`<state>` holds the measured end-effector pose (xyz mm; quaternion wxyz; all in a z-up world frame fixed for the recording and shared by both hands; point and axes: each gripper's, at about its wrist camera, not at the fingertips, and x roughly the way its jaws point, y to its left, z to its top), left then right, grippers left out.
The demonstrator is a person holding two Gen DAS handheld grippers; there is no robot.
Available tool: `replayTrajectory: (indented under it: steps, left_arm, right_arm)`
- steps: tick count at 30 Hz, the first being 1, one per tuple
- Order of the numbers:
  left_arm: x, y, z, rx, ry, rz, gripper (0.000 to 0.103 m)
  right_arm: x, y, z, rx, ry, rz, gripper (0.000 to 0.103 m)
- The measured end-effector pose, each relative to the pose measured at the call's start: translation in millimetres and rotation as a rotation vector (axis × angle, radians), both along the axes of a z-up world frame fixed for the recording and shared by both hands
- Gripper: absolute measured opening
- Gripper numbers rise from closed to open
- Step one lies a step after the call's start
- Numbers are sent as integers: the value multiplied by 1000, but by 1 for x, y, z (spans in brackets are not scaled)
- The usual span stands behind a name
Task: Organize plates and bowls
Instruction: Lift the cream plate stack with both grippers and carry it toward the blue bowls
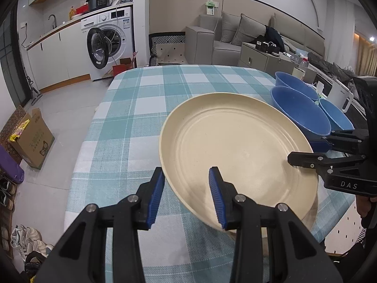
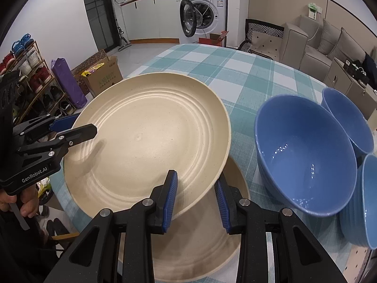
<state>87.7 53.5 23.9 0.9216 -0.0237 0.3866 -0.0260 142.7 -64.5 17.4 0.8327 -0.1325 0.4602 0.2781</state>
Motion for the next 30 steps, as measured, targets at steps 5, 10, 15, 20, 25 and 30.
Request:
replayTrajectory:
  steps: [5, 10, 15, 20, 25, 30]
  left_arm:
    - [-4, -10, -1, 19, 4, -19, 38]
    - [-8, -15, -4, 23, 13, -33, 38]
    - [-11, -18, -6, 21, 17, -42, 38]
    - [-13, -25, -11, 34, 34, -55, 38]
    - [-13, -30, -14, 42, 43, -69, 38]
    - [-13, -36, -17, 51, 51, -79, 38]
  right_arm:
    - [-10, -11, 1, 7, -4, -21, 33]
    - [-18, -17, -2, -9, -4, -25, 33]
    - [-25, -22, -7, -6, -2, -32, 33]
    - [-32, -28, -13, -14, -1, -46, 33]
    - [-38, -33, -16, -21, -7, -56, 33]
    - [-40, -37, -20, -30, -8, -70, 33]
